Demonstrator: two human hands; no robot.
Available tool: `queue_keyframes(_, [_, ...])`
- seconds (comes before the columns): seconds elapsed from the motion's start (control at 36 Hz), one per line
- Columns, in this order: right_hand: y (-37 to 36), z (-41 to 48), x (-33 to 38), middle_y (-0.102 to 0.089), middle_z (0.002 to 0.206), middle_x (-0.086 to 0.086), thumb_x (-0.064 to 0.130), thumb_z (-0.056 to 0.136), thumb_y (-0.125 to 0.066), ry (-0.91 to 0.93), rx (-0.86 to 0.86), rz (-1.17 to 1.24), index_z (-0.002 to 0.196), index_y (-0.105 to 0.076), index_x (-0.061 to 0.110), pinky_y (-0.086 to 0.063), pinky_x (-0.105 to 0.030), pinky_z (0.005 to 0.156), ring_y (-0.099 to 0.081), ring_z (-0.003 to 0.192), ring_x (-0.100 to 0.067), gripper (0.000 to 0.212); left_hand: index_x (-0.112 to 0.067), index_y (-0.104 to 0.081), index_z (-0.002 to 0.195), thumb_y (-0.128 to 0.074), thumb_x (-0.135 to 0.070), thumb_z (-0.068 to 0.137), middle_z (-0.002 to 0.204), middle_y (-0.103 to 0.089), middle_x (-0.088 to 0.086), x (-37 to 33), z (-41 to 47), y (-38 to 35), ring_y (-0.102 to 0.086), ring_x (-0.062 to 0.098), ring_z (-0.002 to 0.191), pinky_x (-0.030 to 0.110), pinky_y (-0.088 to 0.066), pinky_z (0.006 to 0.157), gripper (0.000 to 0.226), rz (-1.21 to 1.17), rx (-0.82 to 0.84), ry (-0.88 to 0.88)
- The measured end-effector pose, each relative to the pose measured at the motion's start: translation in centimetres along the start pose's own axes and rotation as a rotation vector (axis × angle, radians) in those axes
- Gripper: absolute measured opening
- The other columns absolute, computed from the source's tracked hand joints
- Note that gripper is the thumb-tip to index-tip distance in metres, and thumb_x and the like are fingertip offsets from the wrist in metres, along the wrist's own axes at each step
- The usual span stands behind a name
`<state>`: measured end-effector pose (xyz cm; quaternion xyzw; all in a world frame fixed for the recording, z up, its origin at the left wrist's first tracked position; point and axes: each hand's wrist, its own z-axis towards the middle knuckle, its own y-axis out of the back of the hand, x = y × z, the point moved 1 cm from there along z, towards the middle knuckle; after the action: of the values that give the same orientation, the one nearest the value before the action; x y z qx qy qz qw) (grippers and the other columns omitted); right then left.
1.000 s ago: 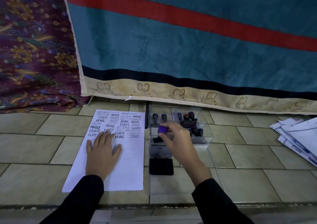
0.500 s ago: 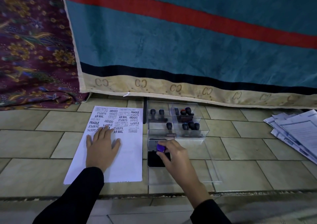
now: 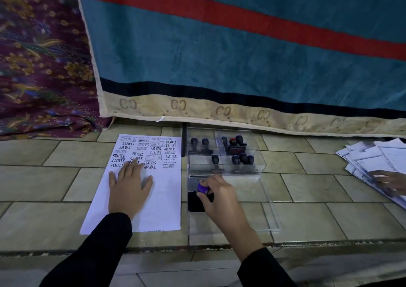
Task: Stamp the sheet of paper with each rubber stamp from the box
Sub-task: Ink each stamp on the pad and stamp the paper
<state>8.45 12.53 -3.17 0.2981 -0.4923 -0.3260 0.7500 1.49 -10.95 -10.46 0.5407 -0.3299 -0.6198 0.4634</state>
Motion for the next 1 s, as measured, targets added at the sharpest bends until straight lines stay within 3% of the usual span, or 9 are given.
queue_keyframes(0.14, [-0.2,-1.4,-0.3,-0.063,0.095,0.000,0.010,0.079,-0.072,0.002,-0.014,0.001,0.096,-0.065,0.010,-0.043,-0.009,0.078,-0.055,0.083,-0.004,0.018,-0.018,-0.041,0.139,-0.045,-0.040,0.094,0.152,-0.033,0.001,0.0,0.0,0.0,-0.020,0.019,0.143,0.052,-0.007,0.115,0.051,0.001,0.004,0.001])
queue_keyframes(0.33, [-0.1,0.2,0.0,-0.061,0.096,0.000,0.011,0.080,-0.071,-0.062,-0.011,0.021,0.095,-0.065,0.010,-0.049,-0.015,0.072,-0.059,0.078,-0.010,0.017,-0.019,-0.039,0.141,-0.043,-0.041,0.094,0.154,-0.030,0.001,0.0,0.0,0.1,-0.018,0.018,0.144,0.051,-0.006,0.115,0.052,-0.003,0.011,0.000])
queue_keyframes(0.56, [-0.4,-2.0,-0.3,-0.062,0.095,0.003,0.010,0.077,-0.075,-0.038,-0.045,0.049,0.096,-0.065,0.012,-0.054,-0.020,0.079,-0.062,0.085,-0.007,0.021,-0.018,-0.041,0.139,-0.045,-0.040,0.094,0.153,-0.032,0.001,0.0,-0.1,0.1,-0.019,0.019,0.144,0.052,-0.006,0.115,0.050,-0.017,0.000,-0.003])
queue_keyframes(0.75, [0.2,0.8,-0.3,-0.065,0.096,-0.002,0.015,0.080,-0.072,-0.192,0.059,0.090,0.098,-0.064,0.014,-0.056,-0.027,0.077,-0.063,0.082,-0.014,0.020,-0.020,-0.040,0.140,-0.044,-0.041,0.094,0.153,-0.030,-0.001,0.0,0.0,0.1,-0.018,0.018,0.144,0.051,-0.005,0.116,0.051,-0.020,0.007,0.007])
queue_keyframes(0.86, [0.9,2.3,-0.1,-0.062,0.080,0.012,0.015,0.080,-0.073,-0.320,0.027,0.287,0.095,-0.060,0.019,-0.051,-0.006,0.065,-0.061,0.072,0.002,0.021,-0.020,-0.040,0.140,-0.044,-0.042,0.093,0.153,-0.031,-0.001,-0.1,0.0,0.2,-0.018,0.018,0.144,0.050,-0.005,0.116,0.052,-0.024,0.005,0.014])
queue_keyframes(0.92, [0.6,3.5,0.6,-0.063,0.086,0.011,0.013,0.080,-0.072,-0.281,-0.004,0.317,0.103,-0.061,0.015,-0.052,-0.007,0.071,-0.061,0.076,0.004,0.026,-0.020,-0.040,0.140,-0.044,-0.043,0.093,0.153,-0.031,-0.001,-0.1,0.0,0.2,-0.018,0.018,0.144,0.050,-0.005,0.116,0.052,-0.028,0.001,0.009])
queue_keyframes(1.0, [-0.9,5.5,1.9,-0.064,0.103,-0.002,0.014,0.081,-0.071,-0.188,-0.003,0.254,0.110,-0.060,0.013,-0.056,-0.018,0.078,-0.065,0.083,-0.008,0.031,-0.021,-0.040,0.139,-0.044,-0.043,0.093,0.153,-0.030,-0.001,-0.1,-0.1,0.2,-0.018,0.017,0.144,0.050,-0.004,0.116,0.052,-0.042,-0.001,0.002])
